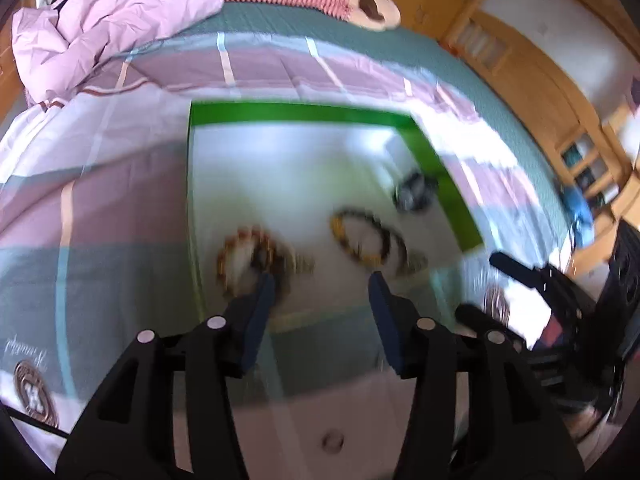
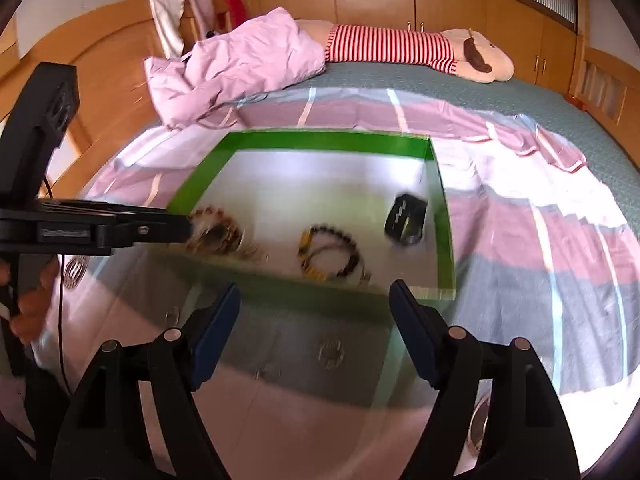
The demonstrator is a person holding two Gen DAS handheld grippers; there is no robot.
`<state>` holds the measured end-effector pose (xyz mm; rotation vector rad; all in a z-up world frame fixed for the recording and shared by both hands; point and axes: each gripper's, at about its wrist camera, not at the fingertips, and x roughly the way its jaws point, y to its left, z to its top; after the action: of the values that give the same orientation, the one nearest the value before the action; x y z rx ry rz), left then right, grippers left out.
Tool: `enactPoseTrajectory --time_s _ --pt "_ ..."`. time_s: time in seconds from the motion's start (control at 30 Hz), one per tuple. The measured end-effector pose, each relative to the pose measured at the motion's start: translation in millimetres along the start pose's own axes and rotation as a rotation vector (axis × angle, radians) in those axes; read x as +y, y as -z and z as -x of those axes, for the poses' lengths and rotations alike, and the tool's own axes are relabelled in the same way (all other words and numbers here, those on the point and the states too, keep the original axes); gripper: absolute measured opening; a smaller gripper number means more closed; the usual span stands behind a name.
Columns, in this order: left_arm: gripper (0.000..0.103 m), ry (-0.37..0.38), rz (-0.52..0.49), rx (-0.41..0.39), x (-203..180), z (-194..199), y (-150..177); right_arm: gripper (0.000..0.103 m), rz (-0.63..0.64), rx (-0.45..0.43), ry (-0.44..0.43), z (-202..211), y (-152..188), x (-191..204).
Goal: Organize jewelry
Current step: 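Carry the brooch and bangle over the green box and open both grippers, then grasp the silver ring with the left gripper while the right grasps the gold-studded ring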
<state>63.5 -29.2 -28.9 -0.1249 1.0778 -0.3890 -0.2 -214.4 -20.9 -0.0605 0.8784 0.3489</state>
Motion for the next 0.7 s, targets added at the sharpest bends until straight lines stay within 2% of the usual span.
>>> enactPoseTrajectory --time_s 0.07,0.17,0.27,0.37,0.43,0.53,0.57,0.6,0.7 --pt "0.051 -0.040 -0.002 0.049 2 2 19 0.075 0.033 0.052 0.025 -14 14 1" --pt "0.051 -0.080 0.047 0.064 17 2 43 0.064 0.046 0.116 0.035 -34 31 2" --pt "0.052 -0.132 0.128 0.117 33 -9 62 0.061 0.049 0.138 0.052 -50 36 2" --pt "0.055 -0.169 0.140 0.156 38 -21 68 0.060 0.051 0.145 0.077 -62 35 0" --pt "0.061 -0.178 0.130 0.170 37 -27 69 0.051 0.049 0.156 0.072 -71 33 -1" --pt "0.061 -0.190 0.121 0.184 35 -33 70 0.035 0.057 0.143 0.068 -75 30 1" --pt "0.061 -0.190 0.121 0.187 36 -34 70 0.026 0.065 0.145 0.062 -75 30 3" --pt "0.061 -0.191 0.119 0.190 36 -35 70 0.023 0.071 0.148 0.061 -75 30 5" --pt "0.060 -0.193 0.124 0.195 39 -38 69 0.023 0.084 0.156 0.053 -71 35 7"
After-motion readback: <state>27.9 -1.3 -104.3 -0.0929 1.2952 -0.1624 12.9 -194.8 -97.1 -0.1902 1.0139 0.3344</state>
